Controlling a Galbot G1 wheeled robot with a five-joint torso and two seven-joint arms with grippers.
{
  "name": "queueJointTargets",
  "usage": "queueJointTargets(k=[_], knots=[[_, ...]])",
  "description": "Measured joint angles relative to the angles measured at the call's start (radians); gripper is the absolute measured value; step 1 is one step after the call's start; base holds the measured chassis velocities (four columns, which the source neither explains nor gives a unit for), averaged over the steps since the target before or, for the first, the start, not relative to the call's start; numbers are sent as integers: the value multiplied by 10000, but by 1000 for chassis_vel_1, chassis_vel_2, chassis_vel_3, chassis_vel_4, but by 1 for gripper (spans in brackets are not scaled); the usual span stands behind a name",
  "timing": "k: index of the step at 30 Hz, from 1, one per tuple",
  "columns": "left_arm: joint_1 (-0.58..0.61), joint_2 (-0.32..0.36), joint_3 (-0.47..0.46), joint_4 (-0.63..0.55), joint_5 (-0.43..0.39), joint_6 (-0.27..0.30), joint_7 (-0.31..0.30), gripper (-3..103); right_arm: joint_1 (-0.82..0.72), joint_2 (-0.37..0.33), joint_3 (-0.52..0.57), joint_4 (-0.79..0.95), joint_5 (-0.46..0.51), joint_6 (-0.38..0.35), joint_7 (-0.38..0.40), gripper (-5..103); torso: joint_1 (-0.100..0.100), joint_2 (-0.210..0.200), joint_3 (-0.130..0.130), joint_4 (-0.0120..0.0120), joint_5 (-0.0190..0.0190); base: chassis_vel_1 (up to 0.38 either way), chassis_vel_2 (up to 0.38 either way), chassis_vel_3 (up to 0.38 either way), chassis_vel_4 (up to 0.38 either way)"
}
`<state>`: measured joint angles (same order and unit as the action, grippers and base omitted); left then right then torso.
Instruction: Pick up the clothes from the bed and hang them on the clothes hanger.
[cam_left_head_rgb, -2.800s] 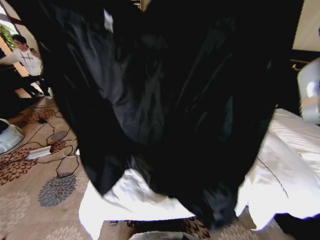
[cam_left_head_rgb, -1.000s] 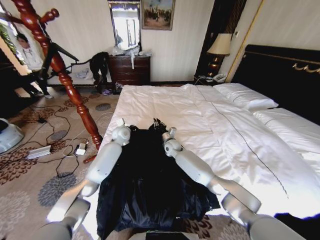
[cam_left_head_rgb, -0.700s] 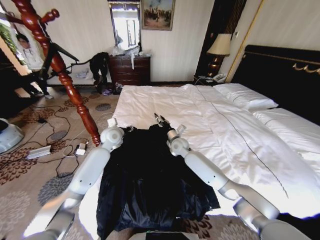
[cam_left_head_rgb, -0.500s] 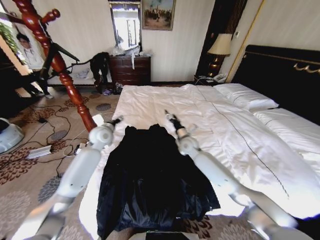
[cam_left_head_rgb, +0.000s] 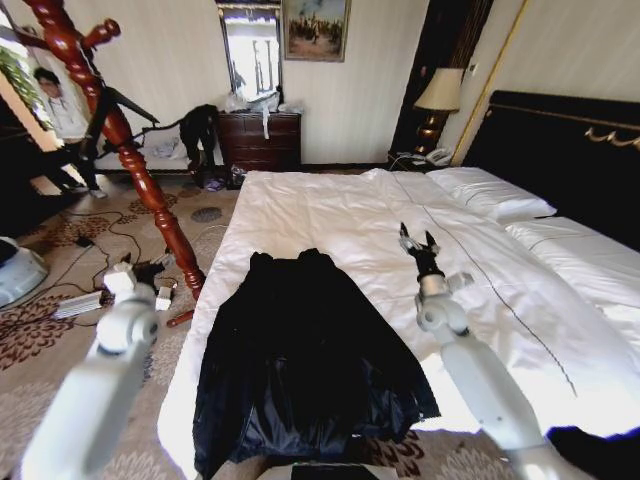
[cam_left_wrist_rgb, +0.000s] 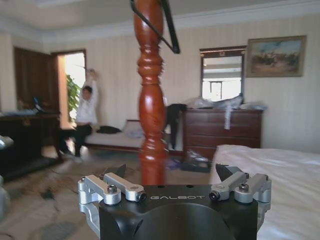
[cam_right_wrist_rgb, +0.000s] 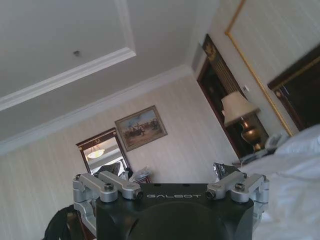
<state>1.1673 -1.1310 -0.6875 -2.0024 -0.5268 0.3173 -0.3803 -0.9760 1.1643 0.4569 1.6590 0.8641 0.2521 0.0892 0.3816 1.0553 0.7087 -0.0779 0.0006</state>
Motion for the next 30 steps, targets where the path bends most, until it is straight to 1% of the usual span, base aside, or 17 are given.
queueJointTargets(k=[1, 2, 3, 4, 5, 6, 8, 10, 11, 14, 16, 17, 19, 21, 22, 25, 30], knots=[[219, -558, 115, -259, 31, 102, 169, 100, -241, 210, 18, 192, 258, -15, 6, 100, 1, -1, 0, 0, 1, 0, 0, 0, 0], [219, -558, 115, -259, 31, 102, 169, 100, -241, 210, 18, 192, 258, -15, 6, 100, 1, -1, 0, 0, 1, 0, 0, 0, 0], [441, -978, 247, -372, 256, 105, 350, 100, -489, 256, -22, 436, 530, -140, 191, 100, 1, 0, 0, 0, -4, 0, 0, 0, 0], [706, -1312, 372, -396, 634, -3, 539, 100, -739, 191, -121, 718, 817, -437, 692, 100, 1, 0, 0, -4, -5, 0, 0, 0, 0], [1098, -1647, 500, -379, 1444, -289, 766, 100, -1097, -158, -351, 1258, 1346, -1141, 2021, 100, 1, 0, 0, -3, -2, 0, 0, 0, 0], [1098, -1647, 500, -379, 1444, -289, 766, 100, -1097, -158, -351, 1258, 1346, -1141, 2021, 100, 1, 0, 0, -3, -2, 0, 0, 0, 0], [1624, -2006, 551, -361, 2273, -587, 918, 100, -1614, -1081, -747, 2257, 2778, -2686, 4409, 100, 0, 0, 0, 0, -6, 0, 0, 0, 0], [1887, -2227, 511, -435, 2392, -641, 919, 100, -1927, -1897, -1002, 3163, 4279, -4013, 6054, 100, 0, 0, 0, -2, -5, 0, 0, 0, 0], [1887, -2227, 511, -435, 2392, -641, 919, 100, -1927, -1897, -1002, 3163, 4279, -4013, 6054, 100, 0, 0, 0, -2, -5, 0, 0, 0, 0], [2025, -2421, 455, -519, 2411, -651, 863, 100, -1890, -2712, -1147, 4056, 6405, -5587, 7330, 100, 0, 0, 0, -2, -6, 0, 0, 0, 0], [2093, -2491, 449, -575, 2387, -633, 790, 100, -1601, -3041, -1360, 4065, 7166, -6434, 7542, 100, 1, 0, 0, 2, -7, 0, 0, 0, 0], [2093, -2491, 449, -575, 2387, -633, 790, 100, -1601, -3041, -1360, 4065, 7166, -6434, 7542, 100, 1, 0, 0, 2, -7, 0, 0, 0, 0], [2158, -2540, 453, -638, 2310, -593, 724, 100, -1299, -3215, -1708, 3641, 7007, -6884, 7526, 100, 2, 0, 2, 2, -4, 0, 0, 0, 0], [2229, -2550, 473, -758, 2153, -524, 665, 100, -1019, -3325, -1921, 3131, 7065, -7650, 7512, 100, 4, -1, 2, 3, -3, 0, 0, 0, 0], [2229, -2550, 473, -758, 2153, -524, 665, 100, -1019, -3325, -1921, 3131, 7065, -7650, 7512, 100, 4, -1, 2, 3, -3, 0, 0, 0, 0], [2335, -2430, 459, -894, 2039, -477, 605, 100, -978, -3473, -1965, 2895, 7215, -8562, 7703, 100, 3, -2, 2, 0, -5, 0, 0, 0, 0], [2438, -2196, 369, -1033, 1865, -434, 548, 100, -1138, -3610, -1909, 2860, 6742, -8716, 7953, 100, 4, -2, 2, -1, -5, 0, 0, 0, 0]])
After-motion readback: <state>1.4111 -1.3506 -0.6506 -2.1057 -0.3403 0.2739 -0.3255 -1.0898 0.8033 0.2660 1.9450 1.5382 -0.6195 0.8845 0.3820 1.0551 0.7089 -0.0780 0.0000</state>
